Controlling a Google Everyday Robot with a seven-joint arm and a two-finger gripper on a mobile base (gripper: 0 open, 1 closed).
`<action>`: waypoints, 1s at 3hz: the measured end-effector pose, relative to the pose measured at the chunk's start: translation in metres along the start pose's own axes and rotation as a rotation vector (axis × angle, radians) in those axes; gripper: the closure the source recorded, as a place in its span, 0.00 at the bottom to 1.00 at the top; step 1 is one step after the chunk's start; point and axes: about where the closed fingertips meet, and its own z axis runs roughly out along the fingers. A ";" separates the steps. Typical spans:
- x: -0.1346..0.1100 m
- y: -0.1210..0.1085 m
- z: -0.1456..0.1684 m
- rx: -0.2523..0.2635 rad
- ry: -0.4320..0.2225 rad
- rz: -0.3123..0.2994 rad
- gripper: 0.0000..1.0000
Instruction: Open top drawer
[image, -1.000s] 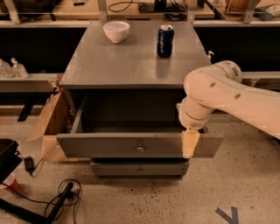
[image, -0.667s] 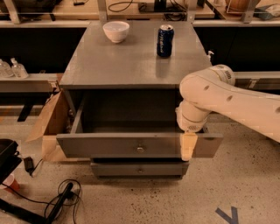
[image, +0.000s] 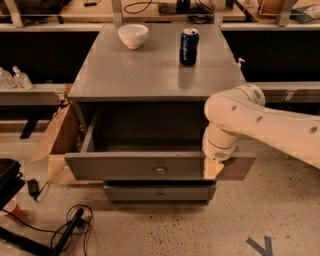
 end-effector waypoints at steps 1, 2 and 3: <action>0.004 0.018 -0.014 -0.018 0.018 0.027 0.70; 0.007 0.030 -0.025 -0.025 0.033 0.044 0.92; 0.011 0.046 -0.039 -0.037 0.056 0.067 1.00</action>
Offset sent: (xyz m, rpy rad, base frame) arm -0.0757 -0.0136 0.0533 -0.0658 0.0488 -0.1046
